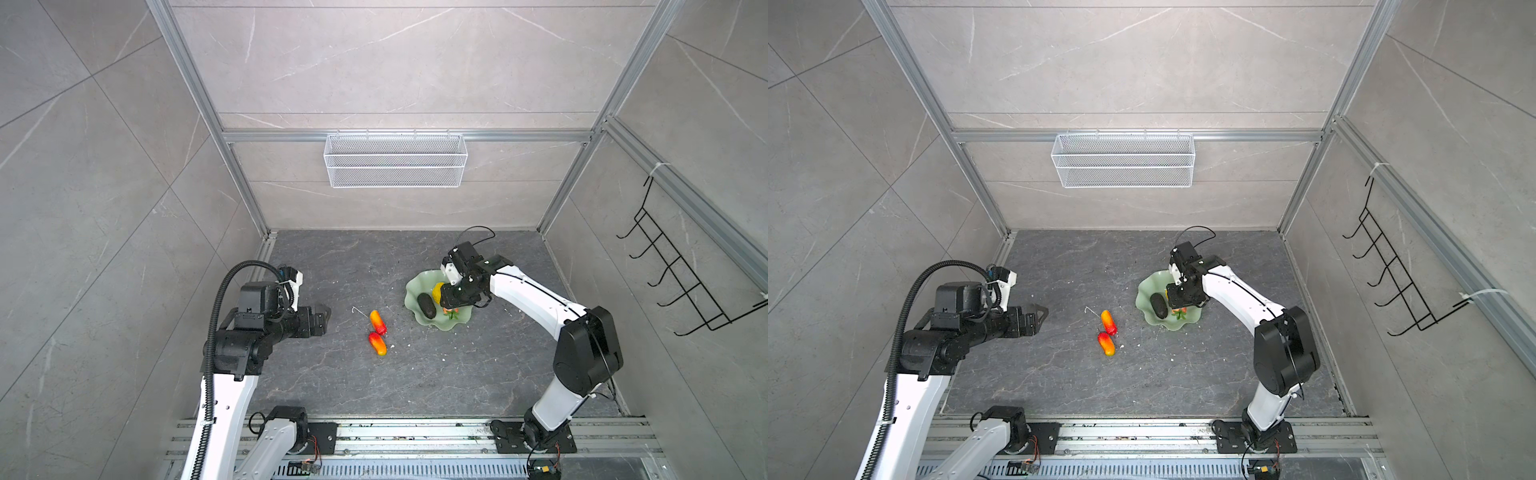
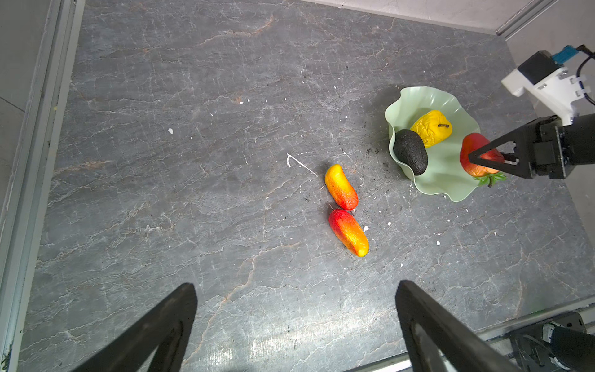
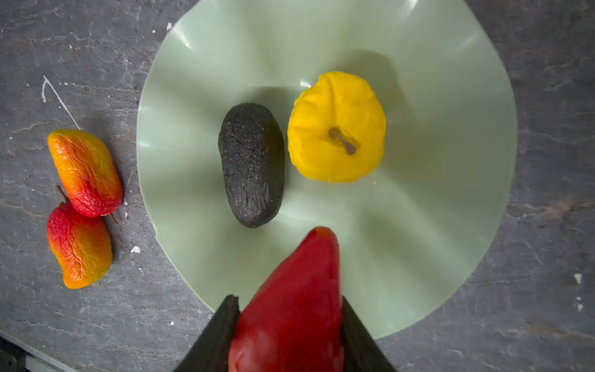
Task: Arrange fruit in a fruit bowl
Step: Place the fruit in the fruit bowl.
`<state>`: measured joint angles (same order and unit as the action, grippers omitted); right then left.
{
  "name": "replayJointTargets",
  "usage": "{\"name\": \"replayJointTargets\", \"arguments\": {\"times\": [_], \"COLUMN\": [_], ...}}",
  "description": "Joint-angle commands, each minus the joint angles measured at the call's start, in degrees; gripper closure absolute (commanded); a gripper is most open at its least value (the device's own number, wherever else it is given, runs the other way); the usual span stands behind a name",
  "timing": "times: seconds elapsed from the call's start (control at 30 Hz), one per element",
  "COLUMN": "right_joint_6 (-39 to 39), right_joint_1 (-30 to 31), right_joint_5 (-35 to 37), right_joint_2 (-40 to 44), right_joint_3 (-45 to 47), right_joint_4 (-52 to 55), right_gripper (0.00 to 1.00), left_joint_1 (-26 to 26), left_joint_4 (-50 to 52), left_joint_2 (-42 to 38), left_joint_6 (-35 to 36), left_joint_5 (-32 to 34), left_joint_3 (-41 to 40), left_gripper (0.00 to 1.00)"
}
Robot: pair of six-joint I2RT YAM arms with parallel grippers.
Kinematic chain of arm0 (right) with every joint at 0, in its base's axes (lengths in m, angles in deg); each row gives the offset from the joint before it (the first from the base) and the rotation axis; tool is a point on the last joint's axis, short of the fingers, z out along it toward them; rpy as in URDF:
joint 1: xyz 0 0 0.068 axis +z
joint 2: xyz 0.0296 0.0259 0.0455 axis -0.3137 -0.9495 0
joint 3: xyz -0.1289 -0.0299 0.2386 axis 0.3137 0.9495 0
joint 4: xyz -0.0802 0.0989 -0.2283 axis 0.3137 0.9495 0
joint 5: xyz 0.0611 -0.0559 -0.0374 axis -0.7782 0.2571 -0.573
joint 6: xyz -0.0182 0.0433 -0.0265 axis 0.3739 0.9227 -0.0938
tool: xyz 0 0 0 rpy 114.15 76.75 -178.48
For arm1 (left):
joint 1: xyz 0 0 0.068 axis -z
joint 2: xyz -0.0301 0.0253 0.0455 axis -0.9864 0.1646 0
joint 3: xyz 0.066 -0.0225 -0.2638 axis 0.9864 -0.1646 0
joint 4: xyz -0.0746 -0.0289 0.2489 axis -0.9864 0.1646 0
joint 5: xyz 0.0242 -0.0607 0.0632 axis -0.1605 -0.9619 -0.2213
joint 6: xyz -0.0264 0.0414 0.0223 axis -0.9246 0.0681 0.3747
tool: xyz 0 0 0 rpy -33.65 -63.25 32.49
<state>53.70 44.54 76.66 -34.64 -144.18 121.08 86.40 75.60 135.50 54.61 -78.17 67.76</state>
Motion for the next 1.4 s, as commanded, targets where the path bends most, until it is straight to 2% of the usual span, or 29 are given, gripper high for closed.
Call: {"name": "replayJointTargets", "arguments": {"times": [0.0,0.53,1.03,1.1,1.23,1.37], "right_joint_6": [1.8,5.2,5.9,6.0,5.9,5.6], "right_joint_1": [0.1,0.1,0.1,0.1,0.2,0.1], "right_joint_5": [-1.1,-1.7,-2.6,-2.5,-2.4,-1.6], "right_joint_2": [-0.7,-1.9,-7.0,-7.4,-7.5,-6.0], "right_joint_3": [0.7,4.8,2.1,1.7,1.1,0.5], "right_joint_4": [-1.8,-4.2,-6.0,-6.1,-5.9,-4.6], "right_gripper": [0.61,0.58,0.52,0.50,0.34,0.28], "left_joint_1": [-0.1,-0.1,-0.1,-0.1,-0.1,-0.1], "left_joint_4": [1.0,1.1,1.7,1.8,1.8,1.7], "left_joint_2": [0.2,0.8,0.0,0.0,0.1,0.5], "left_joint_6": [0.9,2.4,2.5,2.5,2.5,2.5], "left_joint_5": [0.0,0.8,1.4,1.4,1.4,1.3], "left_joint_3": [2.8,2.9,2.5,2.6,2.8,3.0], "left_gripper": [0.00,0.00,0.00,0.00,0.00,0.00]}}
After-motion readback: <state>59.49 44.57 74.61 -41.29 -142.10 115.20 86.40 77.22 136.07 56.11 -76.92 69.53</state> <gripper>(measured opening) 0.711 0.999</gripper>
